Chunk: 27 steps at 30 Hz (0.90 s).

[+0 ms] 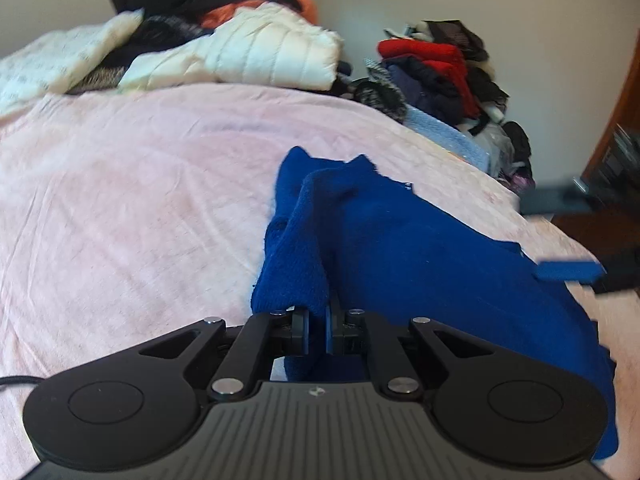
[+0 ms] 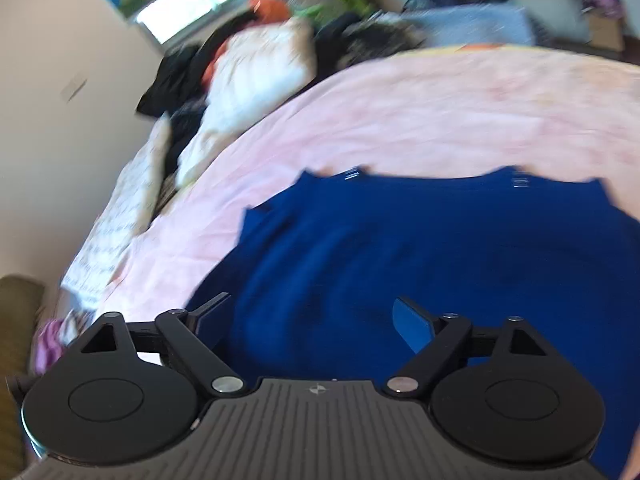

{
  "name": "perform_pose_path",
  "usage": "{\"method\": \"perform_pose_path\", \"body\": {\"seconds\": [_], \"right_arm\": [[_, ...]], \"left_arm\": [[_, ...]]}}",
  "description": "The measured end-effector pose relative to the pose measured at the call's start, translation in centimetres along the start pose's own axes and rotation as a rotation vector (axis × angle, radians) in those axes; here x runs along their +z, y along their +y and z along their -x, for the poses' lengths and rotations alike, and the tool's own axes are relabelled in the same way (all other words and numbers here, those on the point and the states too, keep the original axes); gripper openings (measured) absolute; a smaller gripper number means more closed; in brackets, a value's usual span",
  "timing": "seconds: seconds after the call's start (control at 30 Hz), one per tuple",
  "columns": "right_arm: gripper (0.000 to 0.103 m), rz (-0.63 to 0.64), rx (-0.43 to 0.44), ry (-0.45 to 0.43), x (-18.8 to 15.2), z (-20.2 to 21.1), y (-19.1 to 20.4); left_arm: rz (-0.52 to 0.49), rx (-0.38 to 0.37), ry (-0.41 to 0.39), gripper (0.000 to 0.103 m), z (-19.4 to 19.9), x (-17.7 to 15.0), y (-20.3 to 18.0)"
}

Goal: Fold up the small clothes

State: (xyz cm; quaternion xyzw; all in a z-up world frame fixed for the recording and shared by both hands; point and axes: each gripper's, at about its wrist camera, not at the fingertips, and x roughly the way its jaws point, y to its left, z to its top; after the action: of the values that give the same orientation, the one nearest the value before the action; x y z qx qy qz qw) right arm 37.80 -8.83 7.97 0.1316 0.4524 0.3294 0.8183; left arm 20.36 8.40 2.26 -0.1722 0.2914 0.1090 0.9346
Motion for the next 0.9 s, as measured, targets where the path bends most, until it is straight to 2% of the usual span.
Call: {"method": "perform_pose_path", "body": {"seconds": [0.07, 0.17, 0.27, 0.33, 0.4, 0.43, 0.47, 0.5, 0.53, 0.6, 0.8, 0.9], "right_arm": [[0.089, 0.007, 0.022, 0.070, 1.8, -2.5, 2.3], [0.086, 0.024, 0.040, 0.177, 4.0, -6.8, 5.1], [0.084, 0.093, -0.009, 0.272, 5.0, -11.1, 8.3], [0.084, 0.166, -0.069, 0.305, 5.1, -13.2, 10.2], [0.078, 0.210, -0.130, 0.329, 5.0, -15.2, 11.3], [0.067, 0.222, -0.140, 0.340, 5.0, -15.9, 11.6], [0.054, 0.231, -0.142, 0.345, 5.0, -16.5, 11.7], [0.030, 0.234, -0.142, 0.345, 4.8, -16.9, 11.7], [0.016, 0.252, -0.162, 0.348, 4.6, -17.3, 11.6], [0.012, 0.260, -0.179, 0.348, 4.5, -17.6, 10.6], [0.010, 0.147, -0.074, 0.257, 5.4, -13.8, 6.1], [0.009, 0.095, -0.030, 0.208, 5.9, -10.6, 3.3]], "left_arm": [[-0.053, -0.012, -0.019, 0.007, 0.4, -0.4, -0.9], [-0.061, -0.023, -0.008, 0.007, 0.1, -0.5, -1.1], [-0.068, -0.040, -0.007, 0.007, -0.1, -0.5, -1.0], [-0.080, -0.054, -0.004, 0.007, -0.3, -0.5, -1.1], [-0.082, -0.065, 0.001, 0.007, -0.4, -0.5, -1.0], [-0.087, -0.071, 0.002, 0.007, -0.6, -0.5, -1.0], [-0.089, -0.073, 0.002, 0.007, -0.6, -0.5, -0.9], [-0.090, -0.075, 0.001, 0.007, -0.6, -0.4, -0.9], [-0.091, -0.075, 0.002, 0.007, -0.7, -0.4, -0.8], [-0.085, -0.080, 0.007, 0.007, -0.8, -0.1, -0.5], [-0.101, -0.115, 0.005, 0.007, -0.4, 0.4, -1.3], [-0.122, -0.165, -0.001, 0.007, 0.2, 0.4, -3.0]]}}
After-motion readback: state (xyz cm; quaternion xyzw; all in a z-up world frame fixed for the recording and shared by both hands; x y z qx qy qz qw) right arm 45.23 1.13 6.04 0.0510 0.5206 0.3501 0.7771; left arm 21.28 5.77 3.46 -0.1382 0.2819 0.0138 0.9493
